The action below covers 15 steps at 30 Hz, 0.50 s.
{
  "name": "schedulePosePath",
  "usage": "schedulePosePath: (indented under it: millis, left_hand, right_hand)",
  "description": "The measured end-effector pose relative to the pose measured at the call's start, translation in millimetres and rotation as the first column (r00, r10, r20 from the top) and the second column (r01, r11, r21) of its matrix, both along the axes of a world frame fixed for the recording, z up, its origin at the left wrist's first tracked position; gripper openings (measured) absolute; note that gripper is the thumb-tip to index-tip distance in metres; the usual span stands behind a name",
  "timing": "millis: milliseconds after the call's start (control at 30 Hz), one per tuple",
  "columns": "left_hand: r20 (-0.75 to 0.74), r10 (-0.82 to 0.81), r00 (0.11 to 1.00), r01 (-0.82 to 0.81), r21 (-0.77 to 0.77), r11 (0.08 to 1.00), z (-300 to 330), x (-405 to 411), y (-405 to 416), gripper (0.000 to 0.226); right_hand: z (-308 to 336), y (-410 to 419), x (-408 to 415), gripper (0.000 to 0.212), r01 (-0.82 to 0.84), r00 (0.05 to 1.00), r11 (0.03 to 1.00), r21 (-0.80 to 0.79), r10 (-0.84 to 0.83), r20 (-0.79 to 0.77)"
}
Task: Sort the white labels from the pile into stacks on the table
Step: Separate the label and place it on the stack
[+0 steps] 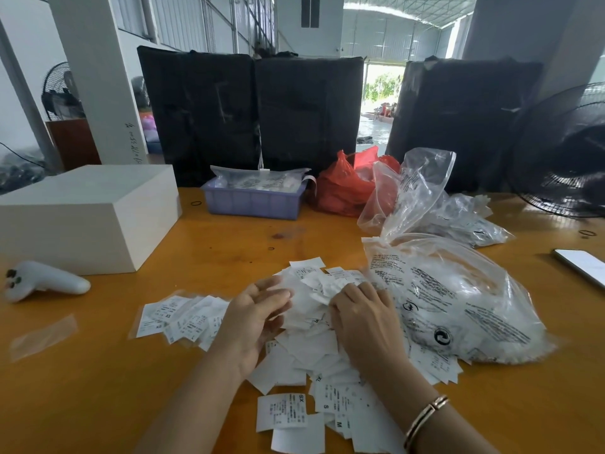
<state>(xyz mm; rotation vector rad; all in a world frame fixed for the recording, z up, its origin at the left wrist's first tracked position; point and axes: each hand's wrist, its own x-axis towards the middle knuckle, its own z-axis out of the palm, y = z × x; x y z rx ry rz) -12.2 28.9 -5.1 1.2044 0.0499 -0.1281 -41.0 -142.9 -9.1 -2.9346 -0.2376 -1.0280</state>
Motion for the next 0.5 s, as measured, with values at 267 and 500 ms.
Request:
schedulePosePath:
  millis: [267,500]
  left_hand:
    - [-0.049,-0.065,0.997,0.058,-0.130,0.990,1.7,-2.2,-0.7,0.026]
    - [-0.088,-0.031,0.996,0.012,-0.204,0.979,-0.8,0.4,-3.1,0.014]
  right_hand:
    - [-5.1,1.4,-1.3,0.012,-0.133,0.985,0.968,0.211,0.153,-0.083]
    - [-3.0,8.8,-3.0,0.018,-0.181,0.962,0.964,0.194,0.215,-0.169]
